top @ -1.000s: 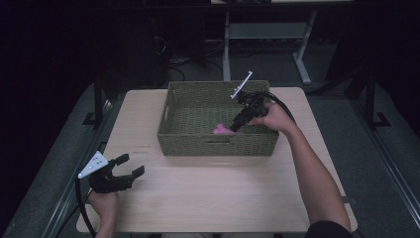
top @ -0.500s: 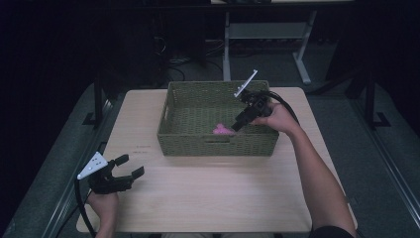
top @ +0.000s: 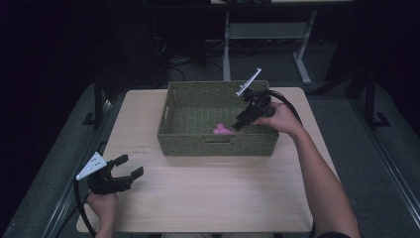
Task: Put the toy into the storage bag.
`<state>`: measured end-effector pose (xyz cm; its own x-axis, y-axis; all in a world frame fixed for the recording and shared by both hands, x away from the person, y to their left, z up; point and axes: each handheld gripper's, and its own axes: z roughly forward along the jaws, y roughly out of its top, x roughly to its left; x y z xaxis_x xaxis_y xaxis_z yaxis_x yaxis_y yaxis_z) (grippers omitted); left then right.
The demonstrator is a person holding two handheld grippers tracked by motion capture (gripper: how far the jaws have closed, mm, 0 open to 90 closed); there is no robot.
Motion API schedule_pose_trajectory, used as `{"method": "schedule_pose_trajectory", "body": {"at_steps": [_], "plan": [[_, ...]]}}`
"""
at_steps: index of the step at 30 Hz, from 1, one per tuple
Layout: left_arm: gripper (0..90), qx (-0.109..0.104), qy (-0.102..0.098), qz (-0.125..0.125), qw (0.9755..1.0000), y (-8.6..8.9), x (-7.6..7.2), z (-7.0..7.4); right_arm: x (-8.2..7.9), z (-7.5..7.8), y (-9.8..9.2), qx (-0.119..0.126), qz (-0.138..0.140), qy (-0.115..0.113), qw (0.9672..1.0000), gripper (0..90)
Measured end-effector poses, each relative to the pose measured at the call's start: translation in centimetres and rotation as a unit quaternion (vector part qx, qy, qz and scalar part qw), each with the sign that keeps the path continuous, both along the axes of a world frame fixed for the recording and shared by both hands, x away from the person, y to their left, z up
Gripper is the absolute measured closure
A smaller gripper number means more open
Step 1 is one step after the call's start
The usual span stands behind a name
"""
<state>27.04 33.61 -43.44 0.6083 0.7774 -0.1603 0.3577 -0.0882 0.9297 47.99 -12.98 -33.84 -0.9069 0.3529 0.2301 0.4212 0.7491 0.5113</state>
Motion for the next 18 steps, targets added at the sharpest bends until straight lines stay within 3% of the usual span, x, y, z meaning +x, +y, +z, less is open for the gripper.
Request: {"method": "schedule_pose_trajectory", "body": {"at_steps": [18], "plan": [[13.5,0.001,0.001,0.0,1.0,0.0,0.0,0.0,-2.2,1.5,-1.3,0.013,0.003,-0.016,0.9998,44.0]]}}
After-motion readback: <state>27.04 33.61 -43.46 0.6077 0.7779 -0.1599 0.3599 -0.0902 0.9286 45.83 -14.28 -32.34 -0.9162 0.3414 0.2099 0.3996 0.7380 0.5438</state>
